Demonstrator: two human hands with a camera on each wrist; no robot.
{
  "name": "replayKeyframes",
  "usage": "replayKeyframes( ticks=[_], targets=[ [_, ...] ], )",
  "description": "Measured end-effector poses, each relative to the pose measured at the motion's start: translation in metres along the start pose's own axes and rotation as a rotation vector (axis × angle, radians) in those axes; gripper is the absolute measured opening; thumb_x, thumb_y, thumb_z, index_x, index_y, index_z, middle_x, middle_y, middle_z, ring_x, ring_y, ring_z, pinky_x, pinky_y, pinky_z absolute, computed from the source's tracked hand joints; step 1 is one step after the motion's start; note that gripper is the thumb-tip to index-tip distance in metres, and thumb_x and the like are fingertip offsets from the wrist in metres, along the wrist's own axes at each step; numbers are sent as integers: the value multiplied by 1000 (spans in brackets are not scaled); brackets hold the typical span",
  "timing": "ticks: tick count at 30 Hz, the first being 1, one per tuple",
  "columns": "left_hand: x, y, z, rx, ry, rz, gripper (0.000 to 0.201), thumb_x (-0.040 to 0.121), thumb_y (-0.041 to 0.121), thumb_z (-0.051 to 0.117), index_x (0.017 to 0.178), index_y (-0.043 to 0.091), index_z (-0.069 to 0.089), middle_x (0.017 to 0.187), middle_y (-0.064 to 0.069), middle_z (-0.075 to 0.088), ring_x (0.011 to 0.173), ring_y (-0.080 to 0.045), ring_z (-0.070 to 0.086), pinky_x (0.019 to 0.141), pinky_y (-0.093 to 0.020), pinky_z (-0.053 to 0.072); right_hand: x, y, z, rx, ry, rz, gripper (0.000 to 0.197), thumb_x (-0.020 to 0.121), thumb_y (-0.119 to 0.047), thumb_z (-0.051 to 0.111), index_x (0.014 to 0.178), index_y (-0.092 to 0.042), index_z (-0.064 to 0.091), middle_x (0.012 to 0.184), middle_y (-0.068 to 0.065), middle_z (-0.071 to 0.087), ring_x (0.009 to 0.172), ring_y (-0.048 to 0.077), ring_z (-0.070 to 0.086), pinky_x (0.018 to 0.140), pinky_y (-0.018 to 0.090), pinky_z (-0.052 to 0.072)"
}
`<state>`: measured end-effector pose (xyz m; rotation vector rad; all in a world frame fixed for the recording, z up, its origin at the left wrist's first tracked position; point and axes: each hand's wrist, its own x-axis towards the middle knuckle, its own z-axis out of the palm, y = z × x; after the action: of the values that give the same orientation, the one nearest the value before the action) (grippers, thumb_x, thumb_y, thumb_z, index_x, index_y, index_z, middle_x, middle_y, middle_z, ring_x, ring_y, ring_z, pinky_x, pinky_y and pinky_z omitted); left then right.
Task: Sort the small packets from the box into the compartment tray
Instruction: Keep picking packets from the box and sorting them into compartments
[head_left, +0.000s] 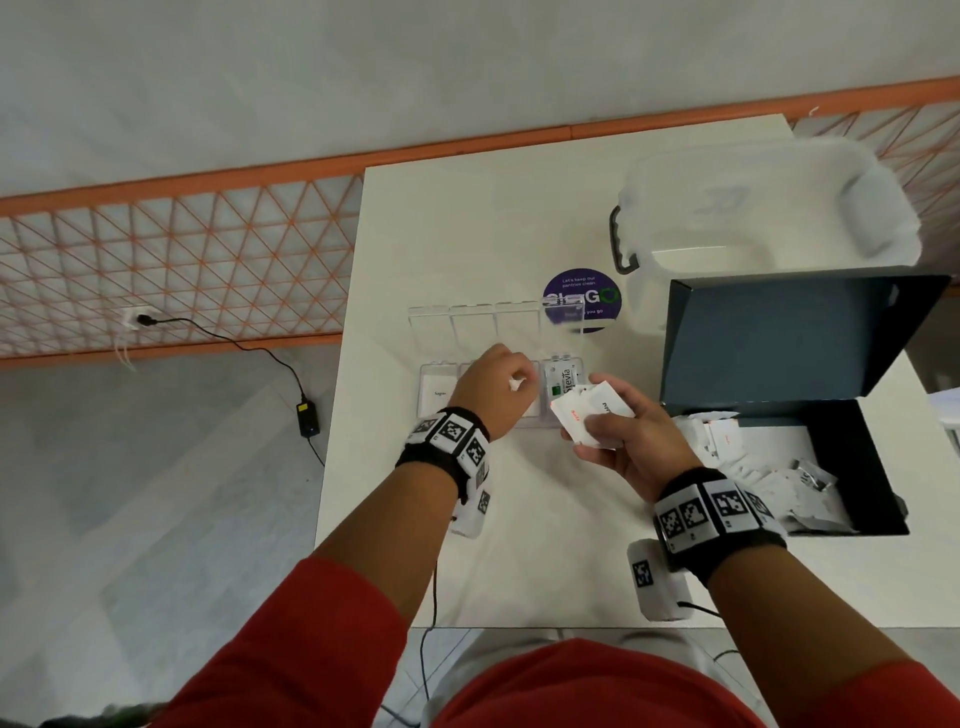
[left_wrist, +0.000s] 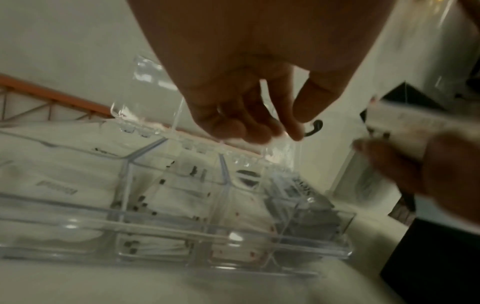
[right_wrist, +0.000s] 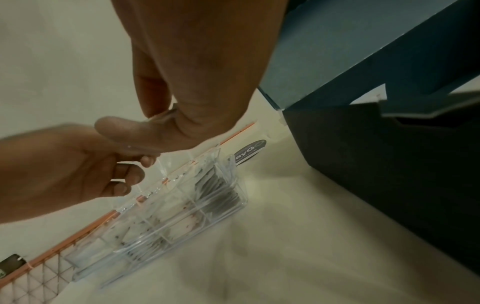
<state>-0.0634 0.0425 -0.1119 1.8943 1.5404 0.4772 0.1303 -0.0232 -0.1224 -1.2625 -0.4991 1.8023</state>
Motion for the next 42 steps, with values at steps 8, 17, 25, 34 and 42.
replayKeyframes(
  ticks=[8,17,25,34,42],
  targets=[
    [-22,20,-12,-222,-249,-73,29,81,15,67,107,27,62,83,7,62,71,-5,59,66,-15,47,0,9,17,-130,46,-21,48,82,7,66,116,-27,66,112,12,68,84,26,74,60,31,56],
    [-38,13,-20,-233,-284,-158,17,73,16,76,75,25,62,70,10,66,64,-7,61,63,-24,49,-3,7,32,-151,84,-127,39,87,1,67,115,-26,62,109,12,67,89,28,70,59,29,55],
    [-32,3,-25,-400,-142,-194,24,77,-4,69,86,19,68,90,3,69,78,-8,63,76,-24,52,0,4,33,-61,109,-129,30,91,-2,62,114,-22,64,104,9,69,79,26,75,57,28,55],
    [-16,-9,-17,-178,49,-234,19,84,6,65,99,15,74,100,-1,70,85,-11,64,76,-12,48,-2,3,16,-34,128,-122,31,91,-2,60,114,-23,64,110,12,69,80,29,75,55,27,54],
    [-7,-12,-2,254,-2,-113,20,92,30,54,99,28,73,102,5,70,107,-20,53,91,-37,38,-1,-2,6,-25,150,-127,29,92,-2,61,110,-24,65,106,12,71,77,29,75,54,27,55]
  ],
)
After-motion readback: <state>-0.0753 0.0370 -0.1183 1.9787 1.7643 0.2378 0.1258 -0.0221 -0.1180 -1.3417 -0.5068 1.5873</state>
